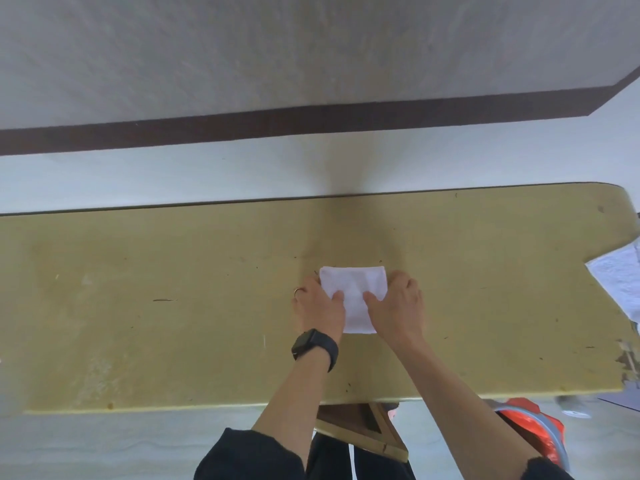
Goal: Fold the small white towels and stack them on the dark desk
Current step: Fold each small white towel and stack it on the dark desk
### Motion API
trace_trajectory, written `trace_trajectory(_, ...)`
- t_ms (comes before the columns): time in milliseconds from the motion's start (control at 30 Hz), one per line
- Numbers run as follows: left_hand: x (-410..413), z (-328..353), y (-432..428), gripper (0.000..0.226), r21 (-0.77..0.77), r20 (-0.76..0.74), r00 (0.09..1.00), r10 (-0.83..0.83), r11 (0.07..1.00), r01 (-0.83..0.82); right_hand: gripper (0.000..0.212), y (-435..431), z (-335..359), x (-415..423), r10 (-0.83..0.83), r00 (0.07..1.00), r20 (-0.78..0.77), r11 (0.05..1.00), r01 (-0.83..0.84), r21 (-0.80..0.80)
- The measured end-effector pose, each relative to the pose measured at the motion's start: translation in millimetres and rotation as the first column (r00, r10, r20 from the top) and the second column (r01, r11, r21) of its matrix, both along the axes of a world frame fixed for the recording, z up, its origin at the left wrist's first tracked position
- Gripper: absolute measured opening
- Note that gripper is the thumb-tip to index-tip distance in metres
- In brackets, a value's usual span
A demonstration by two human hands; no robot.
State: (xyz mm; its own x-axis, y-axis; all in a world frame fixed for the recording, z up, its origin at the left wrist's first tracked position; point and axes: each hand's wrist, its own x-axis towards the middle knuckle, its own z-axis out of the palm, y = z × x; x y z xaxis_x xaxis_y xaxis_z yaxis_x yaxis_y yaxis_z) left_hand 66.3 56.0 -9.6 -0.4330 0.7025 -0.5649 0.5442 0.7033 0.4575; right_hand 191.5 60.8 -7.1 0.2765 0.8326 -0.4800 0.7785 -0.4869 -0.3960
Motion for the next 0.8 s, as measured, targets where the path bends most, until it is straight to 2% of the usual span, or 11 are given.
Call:
trace_trajectory(167, 5.8, 5.0, 8.5, 0.025, -0.051, 0.135, 0.969, 0.206, 0.978, -0.201, 0.033, 9.5, 0.6, -4.2, -0.242, 0.953, -0.181, 0.96, 0.209, -0.185)
trace_trajectory(267, 0.4, 10.9, 9.7, 0.015, -0.086, 0.242, 0.942, 0.233, 0.972, -0.218, 0.023, 7.0, 1.8, -1.2, -0.211, 0.95, -0.23, 0.967, 0.169, -0.19)
trace_trajectory(367, -8.3, 20.7, 2.2, 0.025, -0.049, 0.352, 0.903, 0.245, 0.969, -0.244, 0.012, -2.8, 8.9, 5.0, -0.202, 0.916, -0.348, 0.979, 0.177, -0.102)
trace_trajectory(467, -20.7, 42.4, -8.7, 0.036, 0.007, 0.471, 0.843, 0.26, 0.955, -0.298, 0.018, -12.0, 30.6, 11.9, -0.163, 0.888, -0.431, 0.984, 0.179, -0.002)
trace_trajectory(533, -33.2, 68.8, -15.0, 0.038, 0.05, 0.53, 0.821, 0.214, 0.958, -0.281, 0.021, -17.5, 57.4, 13.8, -0.085, 0.888, -0.451, 0.984, 0.145, 0.101)
trace_trajectory(633, -55.6, 120.6, -27.5, 0.022, 0.198, 0.525, 0.849, 0.062, 0.961, -0.192, 0.022, -25.9, 110.7, 10.2, 0.08, 0.905, -0.418, 0.961, 0.042, 0.274)
trace_trajectory(700, -71.1, 163.1, -40.2, 0.013, 0.312, 0.529, 0.849, -0.002, 0.93, -0.192, 0.019, -29.1, 148.8, 1.6, 0.169, 0.907, -0.386, 0.929, -0.016, 0.369)
trace_trajectory(800, -93.4, 230.5, -68.0, 0.014, 0.475, 0.501, 0.863, -0.061, 0.854, -0.215, 0.012, -35.2, 211.5, -22.4, 0.297, 0.879, -0.372, 0.849, -0.065, 0.525)
